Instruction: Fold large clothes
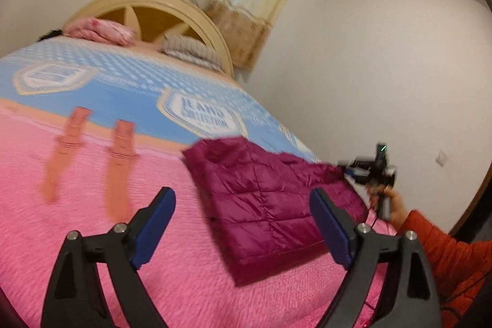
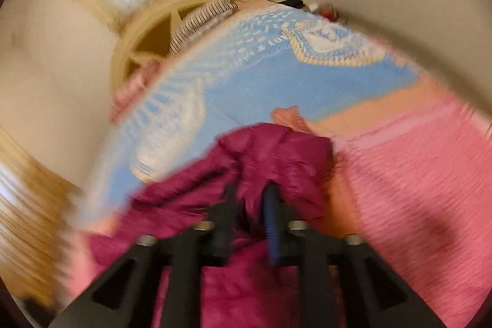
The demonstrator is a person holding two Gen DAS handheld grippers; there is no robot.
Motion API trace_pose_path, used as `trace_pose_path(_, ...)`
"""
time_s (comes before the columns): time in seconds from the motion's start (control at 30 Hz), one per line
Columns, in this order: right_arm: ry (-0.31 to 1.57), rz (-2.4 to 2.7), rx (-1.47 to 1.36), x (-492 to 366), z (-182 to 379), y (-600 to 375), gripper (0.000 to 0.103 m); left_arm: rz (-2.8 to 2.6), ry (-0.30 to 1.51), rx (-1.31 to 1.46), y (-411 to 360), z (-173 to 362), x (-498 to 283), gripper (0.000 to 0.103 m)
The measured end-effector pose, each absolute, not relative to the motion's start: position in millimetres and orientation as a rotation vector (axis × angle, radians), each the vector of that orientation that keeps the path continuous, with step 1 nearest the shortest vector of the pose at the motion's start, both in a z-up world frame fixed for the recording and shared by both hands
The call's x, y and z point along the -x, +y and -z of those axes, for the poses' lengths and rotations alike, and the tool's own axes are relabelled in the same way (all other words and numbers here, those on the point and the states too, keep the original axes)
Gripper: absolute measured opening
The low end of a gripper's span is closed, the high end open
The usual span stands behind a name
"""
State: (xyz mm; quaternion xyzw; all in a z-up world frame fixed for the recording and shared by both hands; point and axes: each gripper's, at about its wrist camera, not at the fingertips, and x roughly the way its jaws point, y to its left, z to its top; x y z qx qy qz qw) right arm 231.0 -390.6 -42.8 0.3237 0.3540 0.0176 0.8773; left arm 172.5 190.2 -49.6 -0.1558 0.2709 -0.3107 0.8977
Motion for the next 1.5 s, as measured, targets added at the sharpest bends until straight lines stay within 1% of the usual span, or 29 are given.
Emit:
trace_pose_path(0.03, 0.687, -0.073, -0.733, -224, 37, -398, 0.057, 0.651, 0.582, 0.307, 178, 53, -184, 0.091)
trace_pose_path(0.07, 0.637, -0.087, -0.758, -216, 28, -405, 0.075, 0.657, 0.599, 0.297, 170, 56, -191, 0.092)
trace_pose_path(0.1, 0.605, -0.091, -0.758, -209, 19, -407, 0.081, 0.662, 0.618, 0.287, 161, 59, -202, 0.092)
trace_pose_path(0.17, 0.580, -0.115, -0.704, -198, 2, -409, 0.082, 0.669, 0.641, 0.278, 148, 66, -220, 0.092)
trace_pose_path(0.23, 0.609, -0.109, -0.581, -193, -7, -402, 0.082, 0.666, 0.662, 0.287, 140, 75, -237, 0.093)
trace_pose_path(0.27, 0.647, -0.093, -0.482, -194, -7, -394, 0.082, 0.658, 0.675, 0.298, 137, 79, -248, 0.095)
trace_pose_path(0.37, 0.765, -0.035, -0.241, -205, 10, -370, 0.082, 0.653, 0.718, 0.350, 131, 92, -270, 0.096)
trace_pose_path(0.5, 0.851, -0.061, -0.179, -231, 44, -356, 0.082, 0.698, 0.804, 0.401, 120, 111, -289, 0.096)
trace_pose_path(0.6, 0.891, -0.066, -0.113, -253, 66, -343, 0.082, 0.716, 0.811, 0.375, 113, 114, -291, 0.096)
trace_pose_path(0.63, 0.895, -0.072, -0.083, -258, 71, -338, 0.080, 0.725, 0.809, 0.363, 110, 113, -292, 0.096)
trace_pose_path(0.67, 0.889, -0.066, -0.051, -260, 75, -333, 0.062, 0.734, 0.808, 0.361, 108, 112, -292, 0.096)
trace_pose_path(0.7, 0.885, -0.043, -0.016, -261, 77, -329, 0.037, 0.754, 0.812, 0.364, 104, 112, -293, 0.096)
trace_pose_path(0.77, 0.861, -0.014, -0.002, -255, 76, -326, 0.024, 0.777, 0.831, 0.359, 99, 113, -295, 0.096)
trace_pose_path(0.8, 0.835, 0.004, -0.004, -250, 73, -326, 0.018, 0.775, 0.830, 0.353, 97, 112, -294, 0.093)
trace_pose_path(0.83, 0.817, 0.017, -0.004, -245, 70, -326, 0.015, 0.769, 0.818, 0.340, 95, 111, -291, 0.091)
trace_pose_path(0.87, 0.791, 0.032, 0.000, -238, 66, -325, 0.013, 0.763, 0.807, 0.335, 94, 110, -289, 0.079)
trace_pose_path(0.9, 0.762, 0.047, 0.008, -229, 61, -323, 0.012, 0.755, 0.796, 0.337, 95, 109, -287, 0.059)
trace_pose_path(0.93, 0.737, 0.060, 0.018, -222, 56, -320, 0.012, 0.759, 0.792, 0.354, 96, 109, -284, 0.046)
trace_pose_path(0.97, 0.703, 0.073, 0.033, -211, 50, -317, 0.012, 0.763, 0.796, 0.368, 97, 109, -283, 0.016)
trace_pose_path(1.0, 0.672, 0.085, 0.048, -200, 44, -313, 0.012, 0.761, 0.800, 0.372, 97, 108, -278, 0.011)
trace_pose_path(1.17, 0.555, 0.100, 0.095, -166, 8, -298, 0.012, 0.723, 0.698, 0.261, 88, 82, -243, 0.009)
trace_pose_path(1.27, 0.472, 0.094, 0.113, -162, -25, -291, 0.011, 0.687, 0.650, 0.248, 86, 54, -243, 0.009)
trace_pose_path(1.4, 0.404, 0.112, 0.126, -195, -63, -291, 0.011, 0.585, 0.615, 0.276, 84, 20, -274, 0.009)
trace_pose_path(1.5, 0.450, 0.158, 0.114, -245, -60, -304, 0.011, 0.498, 0.629, 0.262, 71, 16, -311, 0.009)
